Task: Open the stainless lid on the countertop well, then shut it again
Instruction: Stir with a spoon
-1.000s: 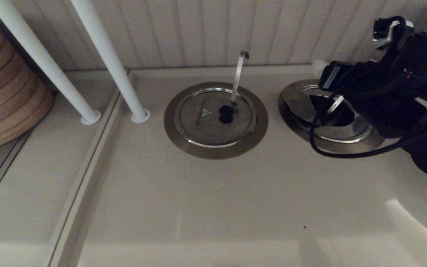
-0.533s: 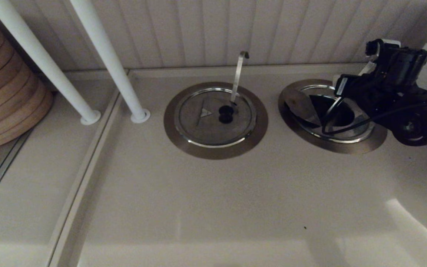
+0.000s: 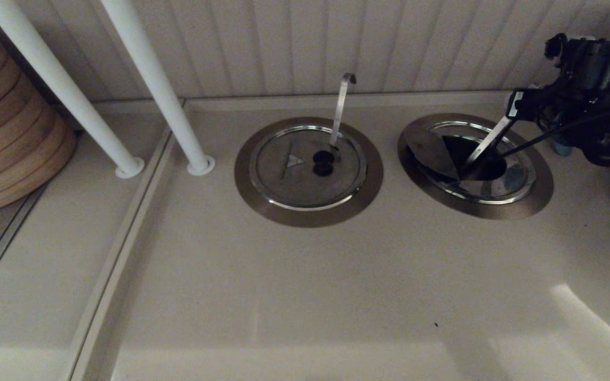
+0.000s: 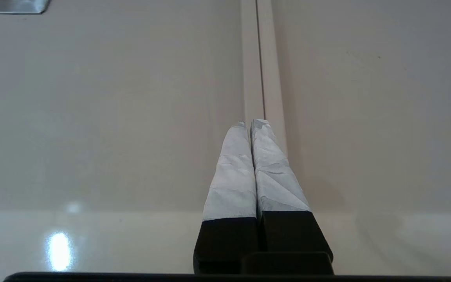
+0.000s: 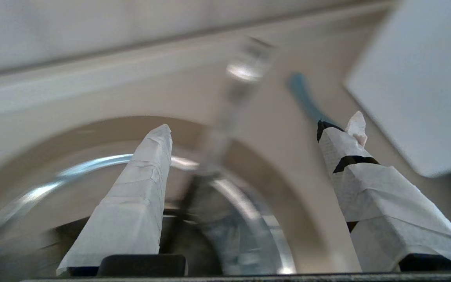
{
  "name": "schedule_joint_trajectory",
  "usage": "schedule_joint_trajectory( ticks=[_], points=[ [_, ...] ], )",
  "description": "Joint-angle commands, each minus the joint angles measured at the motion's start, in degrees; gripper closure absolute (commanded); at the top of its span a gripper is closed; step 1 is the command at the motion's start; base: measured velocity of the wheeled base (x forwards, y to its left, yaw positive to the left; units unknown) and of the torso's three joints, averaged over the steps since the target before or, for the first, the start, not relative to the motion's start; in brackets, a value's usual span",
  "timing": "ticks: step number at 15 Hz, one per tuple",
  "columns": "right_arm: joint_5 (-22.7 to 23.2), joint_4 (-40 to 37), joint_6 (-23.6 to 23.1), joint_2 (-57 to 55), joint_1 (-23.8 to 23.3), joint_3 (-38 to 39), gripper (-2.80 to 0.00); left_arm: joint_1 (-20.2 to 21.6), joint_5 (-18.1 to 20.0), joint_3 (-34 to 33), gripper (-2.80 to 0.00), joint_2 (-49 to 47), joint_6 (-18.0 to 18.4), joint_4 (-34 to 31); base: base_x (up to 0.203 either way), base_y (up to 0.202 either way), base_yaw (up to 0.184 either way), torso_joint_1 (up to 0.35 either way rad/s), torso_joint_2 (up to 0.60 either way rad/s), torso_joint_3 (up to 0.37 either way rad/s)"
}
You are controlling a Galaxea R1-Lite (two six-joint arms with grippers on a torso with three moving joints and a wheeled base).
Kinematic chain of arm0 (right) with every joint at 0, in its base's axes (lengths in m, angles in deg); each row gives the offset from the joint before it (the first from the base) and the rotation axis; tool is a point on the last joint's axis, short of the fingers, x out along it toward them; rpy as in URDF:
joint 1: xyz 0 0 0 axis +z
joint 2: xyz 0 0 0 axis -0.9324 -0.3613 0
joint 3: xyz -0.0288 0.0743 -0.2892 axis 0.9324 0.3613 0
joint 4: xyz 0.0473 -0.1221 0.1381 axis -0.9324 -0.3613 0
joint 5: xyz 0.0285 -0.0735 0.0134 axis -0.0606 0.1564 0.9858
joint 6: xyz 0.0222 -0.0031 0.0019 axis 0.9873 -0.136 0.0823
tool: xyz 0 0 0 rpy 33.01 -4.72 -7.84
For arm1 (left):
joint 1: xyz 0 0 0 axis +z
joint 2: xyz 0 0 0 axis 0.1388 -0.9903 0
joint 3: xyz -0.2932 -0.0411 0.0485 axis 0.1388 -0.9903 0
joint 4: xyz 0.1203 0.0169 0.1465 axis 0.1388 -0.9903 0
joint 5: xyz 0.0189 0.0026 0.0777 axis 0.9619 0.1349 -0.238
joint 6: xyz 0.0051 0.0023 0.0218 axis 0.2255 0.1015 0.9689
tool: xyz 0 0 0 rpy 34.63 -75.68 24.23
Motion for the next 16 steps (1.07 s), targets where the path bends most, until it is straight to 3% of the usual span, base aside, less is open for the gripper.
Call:
schedule_joint_trajectory(
  ticks=[1, 3, 6, 16],
  points=[
    [-0.4, -0.9, 0.1, -2.0, -2.0, -2.1, -2.80, 0.0, 0.0, 0.0, 0.00, 0.0, 0.0, 0.0, 0.000, 0.000, 0.000, 0.000, 0.00, 0.000],
    [-0.2, -0.9, 0.7, -4.2, -3.1, -3.4, -2.80, 0.0, 0.0, 0.0, 0.00, -0.1, 0.0, 0.0, 0.000, 0.000, 0.000, 0.000, 0.00, 0.000],
    [-0.1, -1.6, 6.2, -8.0, -3.3, -7.6, -2.80, 0.0, -0.1, 0.0, 0.00, -0.1, 0.0, 0.0, 0.000, 0.000, 0.000, 0.000, 0.00, 0.000],
    [-0.7, -1.3, 10.9, -10.3, -0.2, -7.8, -2.80, 0.0, -0.1, 0.0, 0.00, -0.1, 0.0, 0.0, 0.000, 0.000, 0.000, 0.000, 0.00, 0.000]
  ],
)
